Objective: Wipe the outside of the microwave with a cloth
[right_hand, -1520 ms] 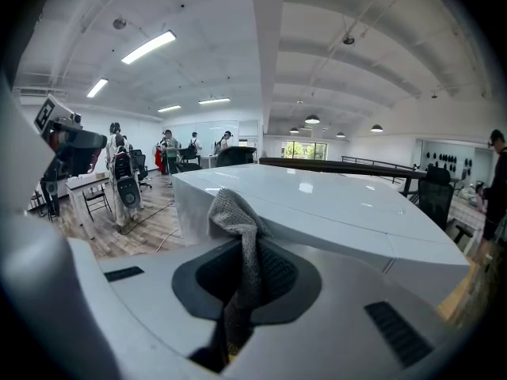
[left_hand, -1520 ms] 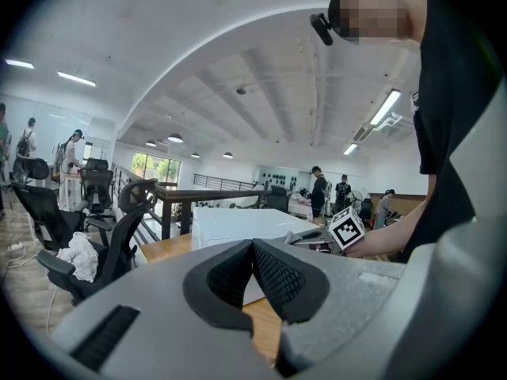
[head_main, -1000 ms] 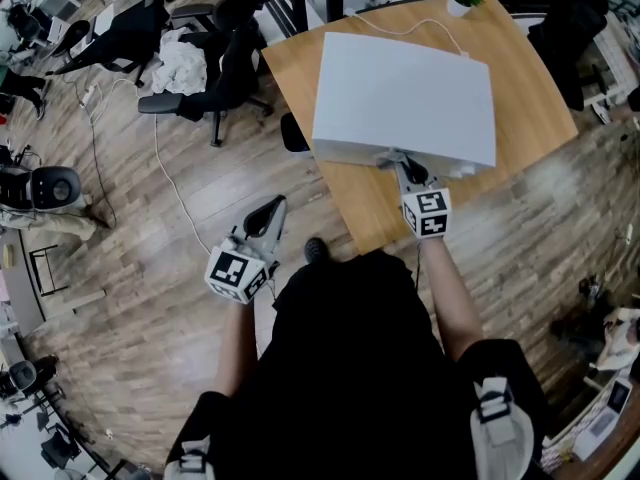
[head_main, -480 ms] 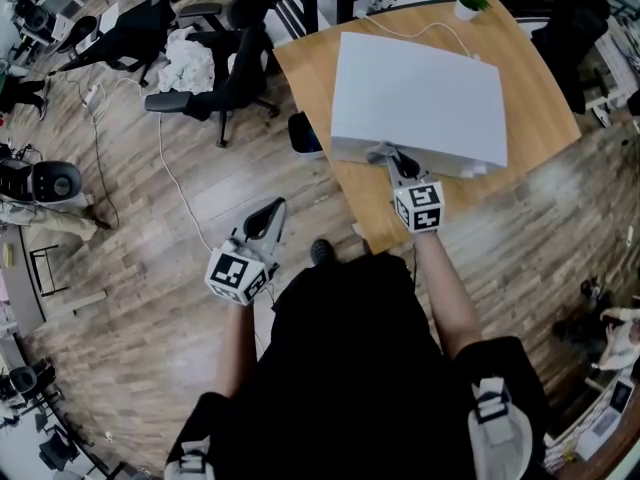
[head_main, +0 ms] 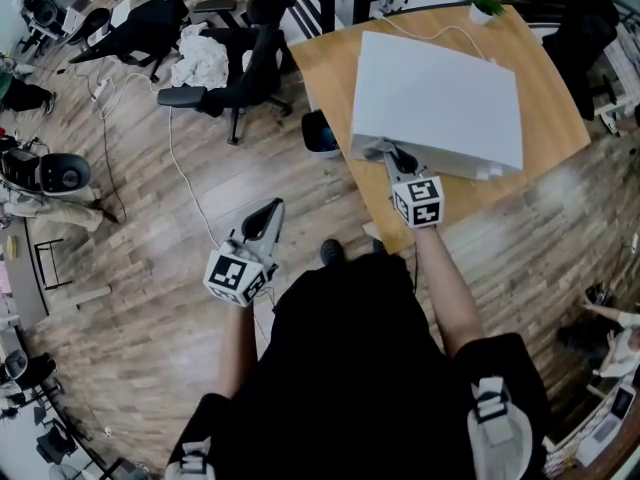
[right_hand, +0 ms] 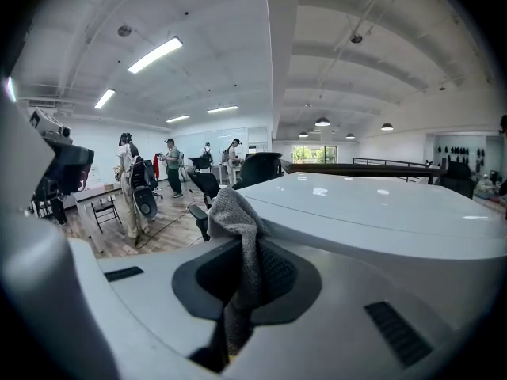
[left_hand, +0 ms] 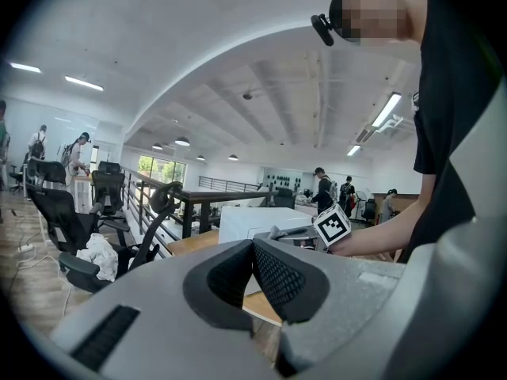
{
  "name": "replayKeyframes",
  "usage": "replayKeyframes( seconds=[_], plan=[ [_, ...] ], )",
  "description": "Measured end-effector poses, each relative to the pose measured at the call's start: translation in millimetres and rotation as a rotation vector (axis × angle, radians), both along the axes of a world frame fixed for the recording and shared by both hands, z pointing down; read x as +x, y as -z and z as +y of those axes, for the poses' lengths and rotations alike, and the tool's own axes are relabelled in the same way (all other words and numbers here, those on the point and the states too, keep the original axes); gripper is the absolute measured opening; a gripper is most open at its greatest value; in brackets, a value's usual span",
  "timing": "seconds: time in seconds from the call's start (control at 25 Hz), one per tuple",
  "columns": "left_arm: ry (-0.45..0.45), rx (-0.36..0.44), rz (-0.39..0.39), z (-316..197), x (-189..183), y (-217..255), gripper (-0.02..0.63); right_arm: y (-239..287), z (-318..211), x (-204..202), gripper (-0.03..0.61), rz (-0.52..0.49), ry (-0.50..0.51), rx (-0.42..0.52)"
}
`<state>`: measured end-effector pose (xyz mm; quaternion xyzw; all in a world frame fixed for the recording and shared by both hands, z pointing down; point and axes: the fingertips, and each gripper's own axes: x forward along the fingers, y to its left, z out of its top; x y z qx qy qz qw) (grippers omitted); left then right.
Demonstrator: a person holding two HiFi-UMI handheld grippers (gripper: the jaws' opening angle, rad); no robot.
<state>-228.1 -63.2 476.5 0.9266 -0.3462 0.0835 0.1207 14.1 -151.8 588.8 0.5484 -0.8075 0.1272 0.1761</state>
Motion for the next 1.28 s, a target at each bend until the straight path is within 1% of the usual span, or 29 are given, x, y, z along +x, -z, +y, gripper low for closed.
replayKeyframes(
  seconds=[0.16, 0.48, 0.76, 1.28],
  plan=[
    [0.007, -0.005, -0.008, 0.6, -13.2, -4.0, 0.002, 0.8, -8.8, -14.7, 0.017, -0.017, 0.005, 0.024],
    [0.010, 0.002, -0.006, -1.2, -27.3, -3.4, 0.002, -2.1, -13.4, -37.5, 0.017, -0.045, 0.007, -0.001],
    [0.008, 0.000, 0.001, -2.8, -32.9, -5.2, 0.002, -2.0, -17.1, -44.6, 0.017, -0.042, 0.009, 0.004],
    [0.034, -0.007, -0.004, -4.8, -43.7, -6.9, 0.002, -12.7, -21.4, -51.9, 0.017, -0.075, 0.016, -0.019]
  ],
)
